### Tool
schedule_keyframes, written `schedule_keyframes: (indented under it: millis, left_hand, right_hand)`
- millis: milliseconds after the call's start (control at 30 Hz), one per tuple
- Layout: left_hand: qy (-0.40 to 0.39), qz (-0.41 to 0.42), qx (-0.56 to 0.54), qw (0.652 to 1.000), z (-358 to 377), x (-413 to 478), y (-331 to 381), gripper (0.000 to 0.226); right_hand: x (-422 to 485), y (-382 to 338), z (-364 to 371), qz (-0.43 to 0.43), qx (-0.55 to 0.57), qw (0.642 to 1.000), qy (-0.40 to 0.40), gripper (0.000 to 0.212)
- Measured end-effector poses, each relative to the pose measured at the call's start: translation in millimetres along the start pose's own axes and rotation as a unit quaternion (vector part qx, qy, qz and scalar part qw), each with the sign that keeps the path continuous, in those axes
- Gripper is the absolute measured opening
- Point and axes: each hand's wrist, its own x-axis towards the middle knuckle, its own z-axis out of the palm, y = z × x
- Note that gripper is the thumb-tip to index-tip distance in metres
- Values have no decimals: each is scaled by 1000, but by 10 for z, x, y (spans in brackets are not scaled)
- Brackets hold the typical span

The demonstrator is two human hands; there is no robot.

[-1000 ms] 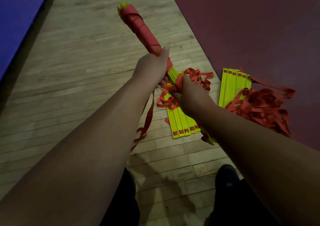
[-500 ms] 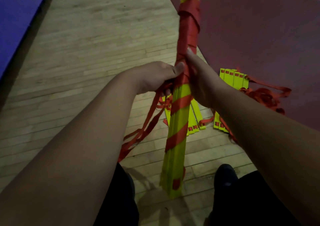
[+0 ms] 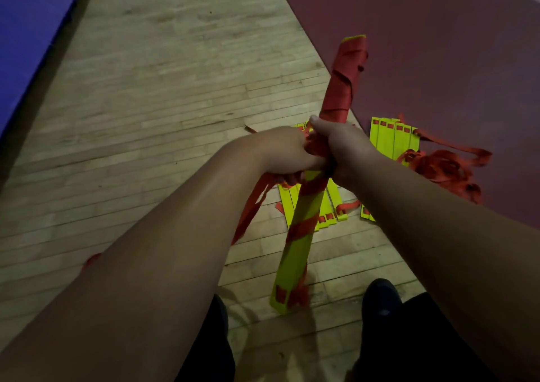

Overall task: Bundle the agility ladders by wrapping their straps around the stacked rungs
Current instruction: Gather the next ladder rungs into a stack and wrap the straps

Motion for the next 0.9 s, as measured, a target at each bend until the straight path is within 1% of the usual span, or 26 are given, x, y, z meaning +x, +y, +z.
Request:
schedule_keyframes:
  millis: [33, 100, 167, 200, 233, 333, 433, 500, 567, 633, 700, 767, 800, 833, 900]
  left_hand:
    - [0, -2, 14, 1000, 14, 8, 2, 33]
    - [7, -15, 41, 999, 17, 7, -8, 31]
    - [-2, -24, 73, 997, -1, -1, -33, 32]
    - [-8, -27, 91, 995, -8, -7, -45, 34]
    - [-10, -31, 104, 994, -9, -11, -57, 37]
    - [4, -40, 112, 993, -11, -7, -101, 34]
    - [-11, -38, 48, 998, -13, 3, -150, 26]
    - [-21, -34, -7, 999, -43, 0, -178, 24]
    - [-23, -33, -48, 998, -112, -14, -194, 30]
    - [-32, -27, -84, 996, -202, -45, -208, 39]
    - [-54, -20, -126, 990, -265, -79, -226, 43]
    - [-78, -7, -173, 982, -277, -104, -223, 38]
    - [-88, 0, -192, 977, -273, -114, -209, 33]
    - [-93, 5, -201, 975, -268, -116, -188, 30]
    - [-88, 10, -183, 979, -258, -111, -147, 26]
  right_hand:
    - [23, -13, 14, 4, -27, 1000, 9, 27]
    - [39, -63, 50, 37, -71, 997, 10, 10]
    - [43, -101, 59, 52, -100, 994, 2, 6]
    - [55, -95, 49, 36, -116, 993, -4, 5]
    - [74, -72, 25, 15, -129, 991, -11, 7]
    - [47, -7, -42, -30, -182, 982, -30, 31]
    - [20, 13, -68, -57, -247, 967, -3, 46]
    - [5, 0, -84, -70, -256, 964, 10, 45]
    - [-14, -42, -90, -77, -214, 974, -19, 39]
    - [-33, -99, -66, -69, -121, 989, -53, 31]
    - [-57, -168, -55, -53, -18, 995, -80, 28]
    - [-97, -220, -63, -37, 63, 990, -116, 27]
    - [-111, -242, -69, -31, 94, 987, -127, 21]
    - [-128, -264, -71, -23, 123, 983, -134, 13]
    - [-114, -266, -74, -8, 148, 981, -127, 11]
